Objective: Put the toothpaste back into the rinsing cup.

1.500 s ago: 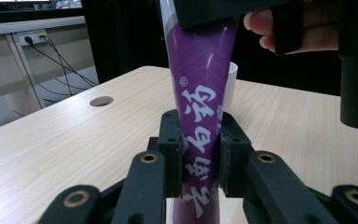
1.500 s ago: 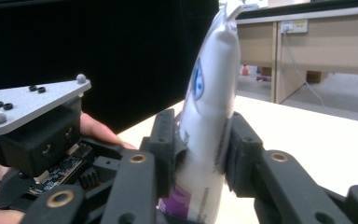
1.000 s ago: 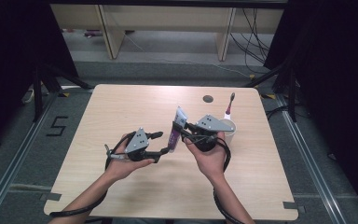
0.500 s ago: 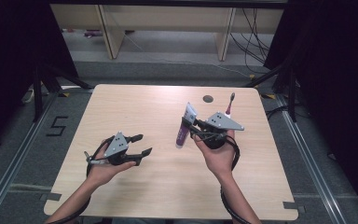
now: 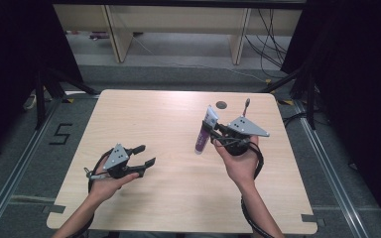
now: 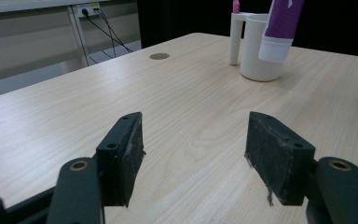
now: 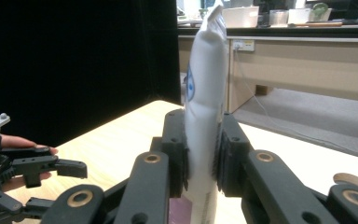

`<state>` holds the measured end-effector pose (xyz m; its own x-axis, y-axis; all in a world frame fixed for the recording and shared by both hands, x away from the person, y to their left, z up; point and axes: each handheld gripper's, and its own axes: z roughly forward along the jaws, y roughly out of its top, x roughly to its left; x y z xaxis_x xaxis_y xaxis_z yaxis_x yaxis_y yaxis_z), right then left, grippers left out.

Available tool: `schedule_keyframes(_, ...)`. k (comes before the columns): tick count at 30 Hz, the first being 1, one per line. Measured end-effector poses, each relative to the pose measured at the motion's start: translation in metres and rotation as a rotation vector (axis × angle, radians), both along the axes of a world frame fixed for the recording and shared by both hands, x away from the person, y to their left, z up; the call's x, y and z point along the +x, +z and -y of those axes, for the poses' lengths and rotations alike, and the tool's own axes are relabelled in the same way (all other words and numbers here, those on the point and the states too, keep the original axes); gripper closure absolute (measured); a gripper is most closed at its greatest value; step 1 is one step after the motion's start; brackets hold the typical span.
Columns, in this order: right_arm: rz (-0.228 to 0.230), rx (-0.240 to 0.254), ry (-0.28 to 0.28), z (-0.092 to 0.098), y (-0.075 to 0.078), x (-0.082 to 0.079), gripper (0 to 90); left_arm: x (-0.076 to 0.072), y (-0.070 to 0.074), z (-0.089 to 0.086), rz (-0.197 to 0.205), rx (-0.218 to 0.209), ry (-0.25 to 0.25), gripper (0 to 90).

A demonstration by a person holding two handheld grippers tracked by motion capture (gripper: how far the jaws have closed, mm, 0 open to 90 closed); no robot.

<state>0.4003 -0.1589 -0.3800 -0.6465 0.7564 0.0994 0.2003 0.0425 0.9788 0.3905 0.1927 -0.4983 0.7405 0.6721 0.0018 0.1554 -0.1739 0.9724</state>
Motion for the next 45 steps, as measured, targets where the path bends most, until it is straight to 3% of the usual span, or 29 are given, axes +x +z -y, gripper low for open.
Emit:
schedule_keyframes(5, 0.0, -0.001, -0.026, 0.008, 0.003, 0.002, 76.7, 0.001, -0.004, -0.003, -0.002, -0.021, 0.039, 37.0)
schedule_keyframes(6, 0.021, -0.006, -0.026, 0.01, 0.003, 0.003, 76.7, 0.001, -0.004, -0.004, -0.002, -0.021, 0.043, 37.0)
schedule_keyframes(8, -0.001, 0.004, -0.026, 0.012, 0.005, 0.002, 76.7, 0.002, -0.006, -0.005, -0.007, -0.031, 0.051, 37.0)
schedule_keyframes(12, 0.01, -0.006, -0.047, 0.018, 0.008, 0.003, 76.7, 0.003, -0.009, -0.007, -0.003, -0.046, 0.053, 37.0)
schedule_keyframes(14, 0.033, -0.018, -0.056, 0.021, 0.01, 0.004, 76.7, 0.003, -0.01, -0.007, -0.004, -0.046, 0.056, 37.0)
schedule_keyframes(15, 0.013, -0.005, -0.055, 0.022, 0.01, 0.003, 76.7, 0.003, -0.01, -0.008, -0.005, -0.042, 0.058, 37.0)
schedule_keyframes(19, 0.019, -0.009, -0.068, 0.027, 0.013, 0.004, 76.7, 0.003, -0.01, -0.009, -0.011, -0.037, 0.071, 37.0)
schedule_keyframes(20, 0.038, -0.022, -0.072, 0.029, 0.014, 0.005, 76.7, 0.003, -0.011, -0.009, -0.012, -0.036, 0.072, 37.0)
schedule_keyframes(25, 0.018, -0.008, -0.092, 0.035, 0.018, 0.005, 76.7, 0.003, -0.014, -0.009, -0.016, -0.03, 0.072, 36.9)
schedule_keyframes(31, 0.031, -0.01, -0.116, 0.043, 0.023, 0.007, 76.7, 0.005, -0.016, -0.009, -0.006, -0.056, 0.075, 36.7)
schedule_keyframes(36, 0.056, -0.026, -0.141, 0.053, 0.031, 0.011, 76.7, 0.005, -0.016, -0.01, -0.008, -0.045, 0.086, 36.7)
schedule_keyframes(40, 0.038, -0.019, -0.157, 0.058, 0.034, 0.012, 76.7, 0.005, -0.017, -0.011, -0.009, -0.053, 0.089, 36.7)
schedule_keyframes(41, 0.059, -0.027, -0.168, 0.06, 0.035, 0.014, 76.7, 0.005, -0.017, -0.011, -0.008, -0.055, 0.089, 36.7)
schedule_keyframes(43, 0.047, -0.021, -0.168, 0.062, 0.036, 0.014, 76.7, 0.006, -0.018, -0.011, -0.007, -0.055, 0.09, 36.6)
schedule_keyframes(45, 0.065, -0.034, -0.18, 0.065, 0.036, 0.016, 76.7, 0.006, -0.018, -0.011, -0.009, -0.057, 0.094, 36.6)
